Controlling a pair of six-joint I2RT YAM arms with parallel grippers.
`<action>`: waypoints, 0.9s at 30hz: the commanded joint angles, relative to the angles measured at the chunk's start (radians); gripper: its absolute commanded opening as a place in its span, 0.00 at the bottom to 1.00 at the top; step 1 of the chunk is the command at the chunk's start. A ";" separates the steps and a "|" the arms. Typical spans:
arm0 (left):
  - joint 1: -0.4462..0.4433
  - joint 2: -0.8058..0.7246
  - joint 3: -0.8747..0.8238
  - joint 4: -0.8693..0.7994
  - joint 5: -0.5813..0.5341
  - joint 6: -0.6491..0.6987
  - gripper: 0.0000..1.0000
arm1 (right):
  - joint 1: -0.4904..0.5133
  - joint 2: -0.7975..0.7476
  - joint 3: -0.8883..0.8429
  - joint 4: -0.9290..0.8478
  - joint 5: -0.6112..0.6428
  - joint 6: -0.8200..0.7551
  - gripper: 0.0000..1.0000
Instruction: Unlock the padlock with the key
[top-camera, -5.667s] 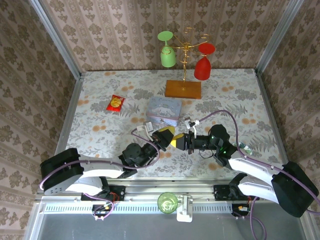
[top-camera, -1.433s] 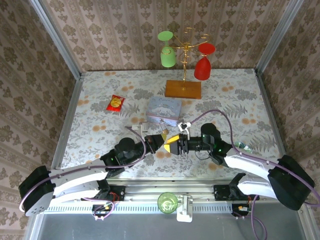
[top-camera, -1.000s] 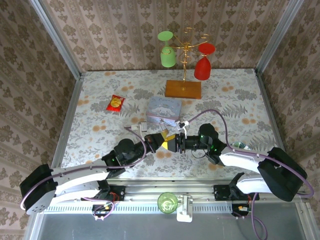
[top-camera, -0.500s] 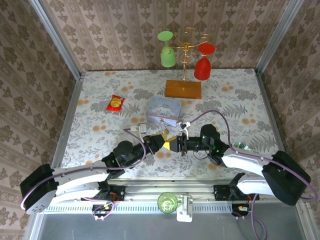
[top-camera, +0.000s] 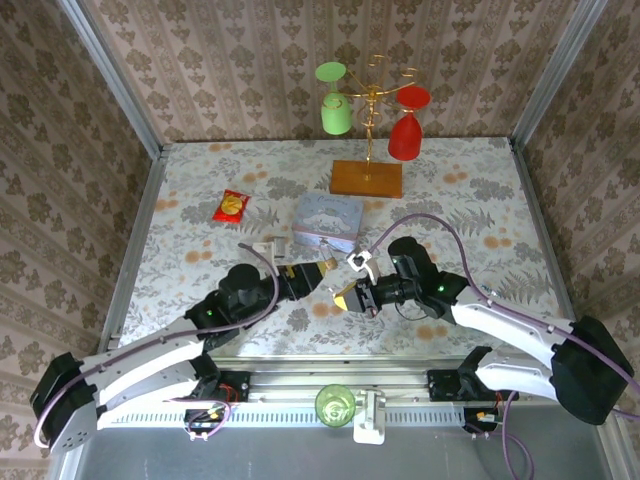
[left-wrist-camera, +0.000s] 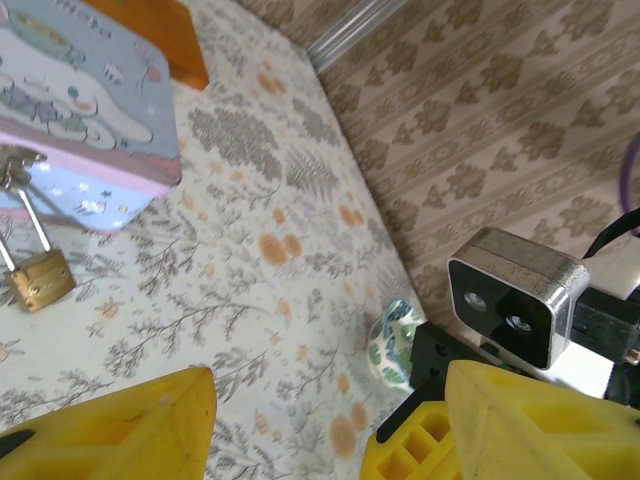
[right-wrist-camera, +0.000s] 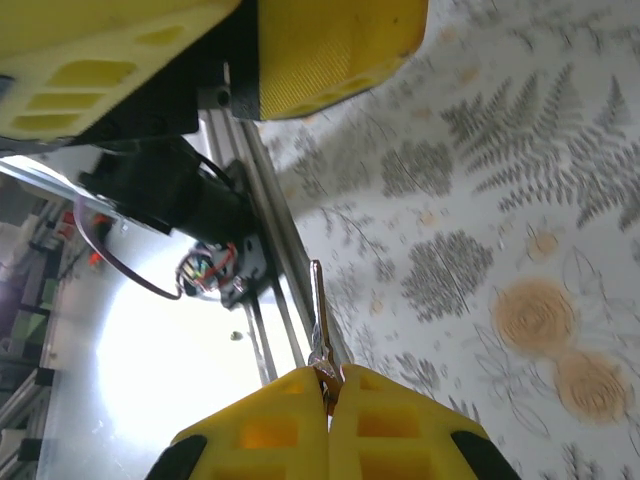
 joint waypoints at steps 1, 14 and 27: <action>-0.005 0.074 0.012 0.066 0.086 0.065 0.63 | 0.004 0.017 0.037 -0.104 0.017 -0.055 0.00; 0.091 0.231 0.028 0.010 0.016 0.030 0.61 | -0.022 0.172 0.073 -0.160 0.162 -0.041 0.00; 0.163 0.653 0.092 0.333 -0.017 0.044 0.75 | -0.075 0.311 0.094 -0.152 0.244 0.045 0.00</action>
